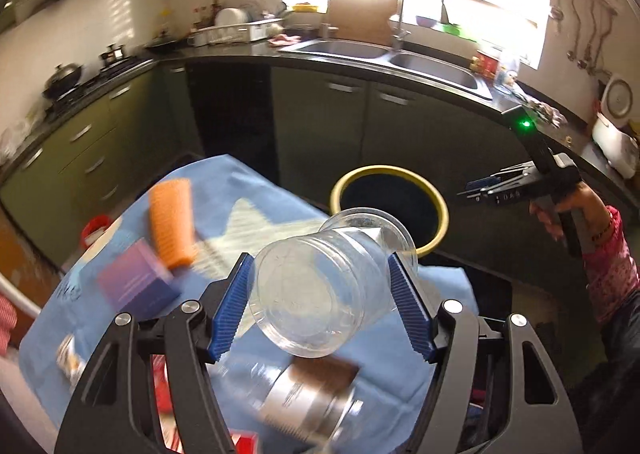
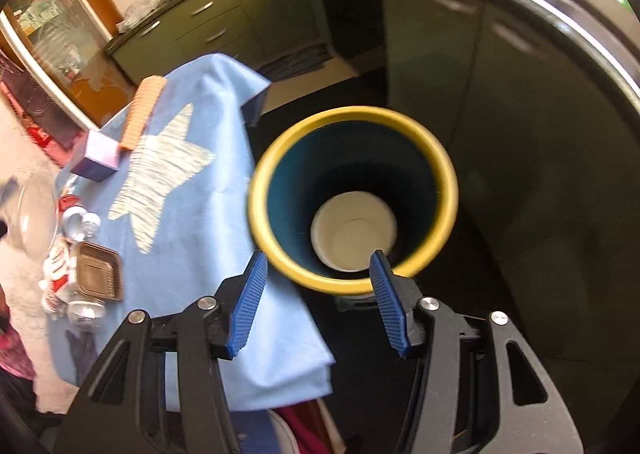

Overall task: Collect trash
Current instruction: 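Carry the clear cup over the bin and open the left tool, then grasp the brown plastic tray with the right tool, then carry the brown tray over the bin and open the right tool, then grasp the labelled water bottle around its middle with the left tool, then carry the water bottle over the bin and open the left tool, then grasp the purple cream box with the right tool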

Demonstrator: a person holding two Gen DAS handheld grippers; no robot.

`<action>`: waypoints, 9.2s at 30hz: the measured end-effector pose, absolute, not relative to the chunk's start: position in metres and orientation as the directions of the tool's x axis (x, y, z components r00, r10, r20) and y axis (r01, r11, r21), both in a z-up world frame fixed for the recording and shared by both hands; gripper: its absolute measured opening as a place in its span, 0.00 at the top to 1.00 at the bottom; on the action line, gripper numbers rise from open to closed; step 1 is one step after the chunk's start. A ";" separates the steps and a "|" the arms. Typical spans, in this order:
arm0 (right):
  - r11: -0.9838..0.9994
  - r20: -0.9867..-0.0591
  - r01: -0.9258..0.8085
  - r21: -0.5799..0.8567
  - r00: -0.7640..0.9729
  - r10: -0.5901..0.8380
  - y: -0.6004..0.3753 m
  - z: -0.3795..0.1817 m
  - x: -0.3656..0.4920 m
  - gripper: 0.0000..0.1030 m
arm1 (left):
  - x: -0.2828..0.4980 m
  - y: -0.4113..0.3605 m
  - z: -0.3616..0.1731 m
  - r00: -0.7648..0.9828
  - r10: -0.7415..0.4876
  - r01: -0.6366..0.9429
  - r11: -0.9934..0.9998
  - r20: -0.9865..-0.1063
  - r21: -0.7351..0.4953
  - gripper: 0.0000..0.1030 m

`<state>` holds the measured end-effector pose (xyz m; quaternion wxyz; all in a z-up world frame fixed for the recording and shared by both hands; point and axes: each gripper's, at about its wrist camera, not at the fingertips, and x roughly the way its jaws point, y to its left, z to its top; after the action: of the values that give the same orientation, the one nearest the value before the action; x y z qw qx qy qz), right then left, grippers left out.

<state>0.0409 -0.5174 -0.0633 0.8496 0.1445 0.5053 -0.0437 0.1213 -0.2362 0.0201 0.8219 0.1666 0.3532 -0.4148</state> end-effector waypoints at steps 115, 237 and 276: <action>0.975 -0.848 0.207 0.077 0.529 -0.045 -0.487 -0.133 0.095 0.71 | 0.073 -0.120 -0.056 0.604 -0.215 0.276 0.960 -0.768 -0.051 0.05; 0.909 -0.805 0.341 0.239 0.593 -0.011 -0.554 -0.131 0.000 0.64 | 0.119 -0.334 0.021 0.458 -0.520 0.753 0.658 -0.721 0.003 0.08; 0.983 -0.709 -0.174 0.051 0.688 0.158 -0.144 -0.057 0.238 0.16 | 0.099 0.074 -0.032 0.717 -0.238 0.197 0.971 -0.655 -0.137 0.05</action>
<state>0.2377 -0.1438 -0.0568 0.9186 -0.0104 0.3847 0.0904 0.0990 0.0743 -0.0324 0.9262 -0.0289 0.3572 -0.1173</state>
